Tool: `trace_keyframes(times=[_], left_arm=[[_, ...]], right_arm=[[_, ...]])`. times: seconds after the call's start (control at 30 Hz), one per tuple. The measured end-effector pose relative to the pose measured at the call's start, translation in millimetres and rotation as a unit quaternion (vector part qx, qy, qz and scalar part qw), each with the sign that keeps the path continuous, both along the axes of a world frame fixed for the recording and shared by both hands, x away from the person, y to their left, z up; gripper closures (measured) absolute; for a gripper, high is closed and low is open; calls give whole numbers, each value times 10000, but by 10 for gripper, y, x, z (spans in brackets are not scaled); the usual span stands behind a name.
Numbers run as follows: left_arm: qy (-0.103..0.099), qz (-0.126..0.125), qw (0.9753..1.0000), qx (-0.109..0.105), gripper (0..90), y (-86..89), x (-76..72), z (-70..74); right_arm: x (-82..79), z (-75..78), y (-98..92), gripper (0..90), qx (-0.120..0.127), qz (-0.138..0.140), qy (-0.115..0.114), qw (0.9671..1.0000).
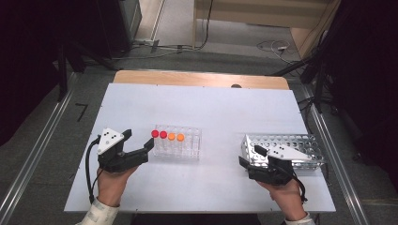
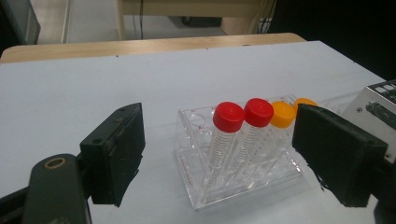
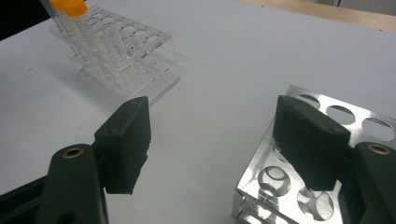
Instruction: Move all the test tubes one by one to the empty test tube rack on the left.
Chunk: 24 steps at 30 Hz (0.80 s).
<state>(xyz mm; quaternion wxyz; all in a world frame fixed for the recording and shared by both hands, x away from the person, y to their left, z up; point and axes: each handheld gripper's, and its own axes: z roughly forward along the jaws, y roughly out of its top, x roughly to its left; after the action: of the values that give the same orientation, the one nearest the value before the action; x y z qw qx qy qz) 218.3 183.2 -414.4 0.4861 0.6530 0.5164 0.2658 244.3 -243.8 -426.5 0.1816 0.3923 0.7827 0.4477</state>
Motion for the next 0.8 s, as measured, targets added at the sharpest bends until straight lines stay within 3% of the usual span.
trace_keyframes(times=[0.8], left_arm=[[13, 224, 9997, -37, 166, 142, -29, -36]], right_arm=[[-2, 29, -270, 256, 74, -291, -80, 9995]])
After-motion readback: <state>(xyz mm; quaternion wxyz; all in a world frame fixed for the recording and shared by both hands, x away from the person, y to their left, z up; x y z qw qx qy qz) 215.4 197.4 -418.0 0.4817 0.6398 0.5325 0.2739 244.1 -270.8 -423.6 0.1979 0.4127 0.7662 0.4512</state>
